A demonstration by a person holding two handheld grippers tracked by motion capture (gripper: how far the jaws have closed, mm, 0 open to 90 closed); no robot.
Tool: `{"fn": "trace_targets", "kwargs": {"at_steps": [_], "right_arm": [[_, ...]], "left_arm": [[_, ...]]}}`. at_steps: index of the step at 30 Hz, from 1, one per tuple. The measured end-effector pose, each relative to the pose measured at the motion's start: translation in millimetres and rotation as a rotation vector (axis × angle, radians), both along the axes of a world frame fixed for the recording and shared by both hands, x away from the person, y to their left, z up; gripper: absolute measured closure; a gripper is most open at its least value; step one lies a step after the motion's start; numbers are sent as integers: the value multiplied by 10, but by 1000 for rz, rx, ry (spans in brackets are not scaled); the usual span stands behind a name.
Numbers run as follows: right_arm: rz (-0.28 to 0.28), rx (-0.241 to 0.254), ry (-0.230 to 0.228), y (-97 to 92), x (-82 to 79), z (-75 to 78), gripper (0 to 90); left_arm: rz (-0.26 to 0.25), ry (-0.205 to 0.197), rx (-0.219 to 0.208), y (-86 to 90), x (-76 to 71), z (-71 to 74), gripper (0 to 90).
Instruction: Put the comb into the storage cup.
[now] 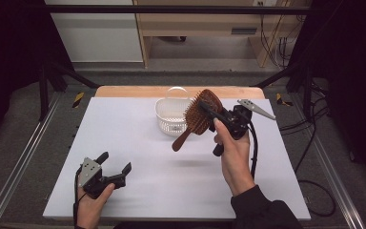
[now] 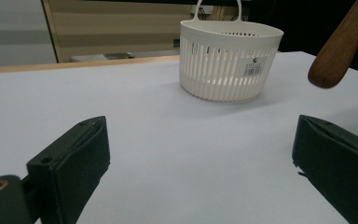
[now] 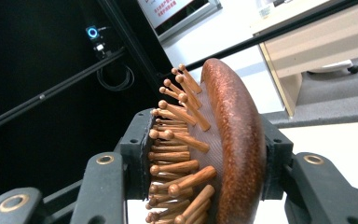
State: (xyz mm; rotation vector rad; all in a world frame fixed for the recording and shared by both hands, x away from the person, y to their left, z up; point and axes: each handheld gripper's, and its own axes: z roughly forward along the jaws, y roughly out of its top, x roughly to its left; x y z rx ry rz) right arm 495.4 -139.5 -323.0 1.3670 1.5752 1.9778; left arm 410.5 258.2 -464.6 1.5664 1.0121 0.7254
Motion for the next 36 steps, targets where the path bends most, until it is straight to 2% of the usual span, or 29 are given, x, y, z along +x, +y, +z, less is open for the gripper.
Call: {"fn": "trace_targets", "kwargs": {"at_steps": [5,7,15,18,26,30,36], "right_arm": [[-21,-1,-13,65,81,170,495],[-35,-11,-21,96,122,241,495],[-53,4,-54,213,320,458,495],[-55,21,-77,231,398,494,495],[-106,59,-84,243,681,562,494],[-146,55,-84,226,841,574,494],[-187,44,-73,246,1038,515,494]], "left_arm": [[-1,-9,26,-47,0,-11,35],[-9,-12,28,-79,-4,-12,34],[-35,-12,41,-133,-7,-20,33],[-32,-12,38,-121,-6,-22,33],[-26,-11,28,-91,4,-28,33],[-26,-10,27,-86,10,-32,33],[-22,-5,28,-70,20,-38,33]]}}
